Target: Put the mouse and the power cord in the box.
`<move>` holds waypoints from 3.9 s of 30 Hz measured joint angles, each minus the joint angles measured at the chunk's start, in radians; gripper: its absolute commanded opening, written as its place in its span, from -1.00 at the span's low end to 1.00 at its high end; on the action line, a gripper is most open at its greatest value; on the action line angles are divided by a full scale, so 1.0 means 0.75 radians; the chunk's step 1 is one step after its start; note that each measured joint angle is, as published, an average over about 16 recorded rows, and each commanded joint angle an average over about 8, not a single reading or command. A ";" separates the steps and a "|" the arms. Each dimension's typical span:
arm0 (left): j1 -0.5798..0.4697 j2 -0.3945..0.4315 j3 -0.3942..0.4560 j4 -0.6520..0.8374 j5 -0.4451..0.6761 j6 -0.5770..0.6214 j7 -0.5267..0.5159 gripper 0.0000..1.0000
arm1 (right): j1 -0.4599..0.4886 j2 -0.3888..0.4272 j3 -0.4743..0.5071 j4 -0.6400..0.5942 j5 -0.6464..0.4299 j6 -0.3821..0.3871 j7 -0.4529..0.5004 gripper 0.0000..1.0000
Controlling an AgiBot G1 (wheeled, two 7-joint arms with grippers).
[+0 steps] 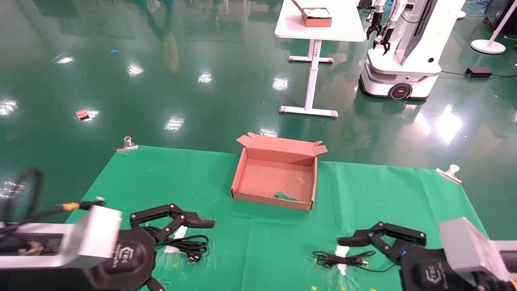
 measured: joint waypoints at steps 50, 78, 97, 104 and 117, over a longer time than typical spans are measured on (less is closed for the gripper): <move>-0.571 0.679 0.500 1.479 0.932 -0.602 0.992 -0.54 | 0.566 -0.656 -0.425 -1.379 -0.854 0.477 -1.150 -0.67; -0.572 0.678 0.498 1.480 0.930 -0.601 0.998 -1.00 | 0.565 -0.658 -0.424 -1.383 -0.851 0.479 -1.155 -1.00; -0.578 0.669 0.492 1.487 0.920 -0.580 0.982 -1.00 | 0.569 -0.652 -0.421 -1.380 -0.846 0.468 -1.152 -1.00; -0.644 0.617 0.452 1.525 0.863 -0.481 0.915 -1.00 | 0.606 -0.596 -0.389 -1.373 -0.801 0.399 -1.150 -1.00; -0.932 0.532 0.292 1.623 0.630 -0.310 0.604 -1.00 | 0.834 -0.389 -0.293 -1.253 -0.670 0.256 -1.062 -1.00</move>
